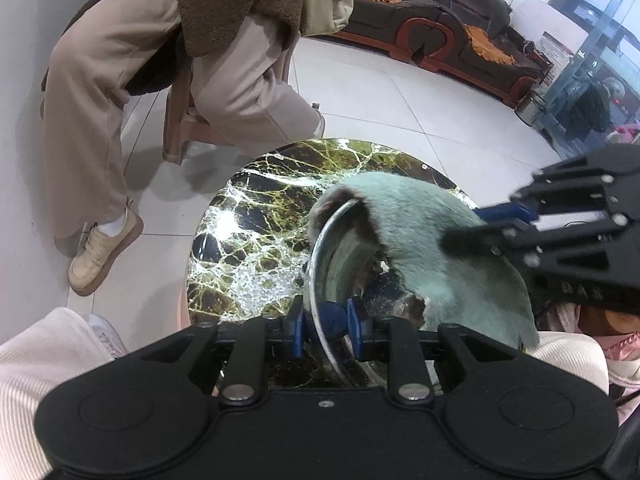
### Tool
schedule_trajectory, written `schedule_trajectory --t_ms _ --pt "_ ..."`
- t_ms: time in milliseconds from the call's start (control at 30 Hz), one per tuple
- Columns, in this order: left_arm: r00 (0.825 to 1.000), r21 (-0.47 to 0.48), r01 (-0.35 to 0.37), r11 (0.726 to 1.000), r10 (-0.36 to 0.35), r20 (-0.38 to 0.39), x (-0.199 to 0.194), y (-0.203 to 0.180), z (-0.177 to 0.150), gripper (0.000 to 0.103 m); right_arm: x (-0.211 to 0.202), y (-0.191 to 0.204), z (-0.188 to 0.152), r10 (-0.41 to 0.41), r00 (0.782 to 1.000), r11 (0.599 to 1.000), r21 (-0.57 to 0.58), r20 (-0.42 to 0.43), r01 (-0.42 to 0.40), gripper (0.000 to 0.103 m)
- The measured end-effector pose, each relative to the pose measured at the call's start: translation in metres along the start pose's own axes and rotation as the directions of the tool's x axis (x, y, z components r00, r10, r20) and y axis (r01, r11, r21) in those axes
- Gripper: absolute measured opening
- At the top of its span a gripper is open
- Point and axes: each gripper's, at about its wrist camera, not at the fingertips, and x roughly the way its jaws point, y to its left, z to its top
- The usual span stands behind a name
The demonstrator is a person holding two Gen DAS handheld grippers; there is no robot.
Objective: Clean bowl
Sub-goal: 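Hold the bowl rim with the left gripper while the right gripper drags the towel toward the clamped rim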
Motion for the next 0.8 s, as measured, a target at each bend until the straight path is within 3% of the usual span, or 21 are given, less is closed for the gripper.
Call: schedule_trajectory --t_ms 267,500,700,800 --pt "1.000 0.051 -0.012 0.999 0.012 -0.002 0.001 -0.005 0.001 0.022 0.005 0.014 0.015 -0.018 1.000 0.993 -0.121 0.002 0.018 0.012" --pt "1.000 0.050 -0.005 0.999 0.005 0.004 0.003 -0.002 0.002 0.022 -0.008 0.016 -0.002 -0.044 0.998 0.993 -0.114 -0.045 0.038 0.012" --pt "1.000 0.055 -0.023 0.998 0.022 0.012 0.002 -0.004 0.001 0.022 0.001 0.021 0.020 -0.029 1.000 0.992 -0.120 0.012 0.030 0.012" --pt "0.999 0.030 -0.023 0.999 0.022 0.034 0.002 -0.003 -0.003 0.022 -0.001 0.010 0.011 -0.015 1.000 0.999 -0.037 0.015 0.015 0.012"
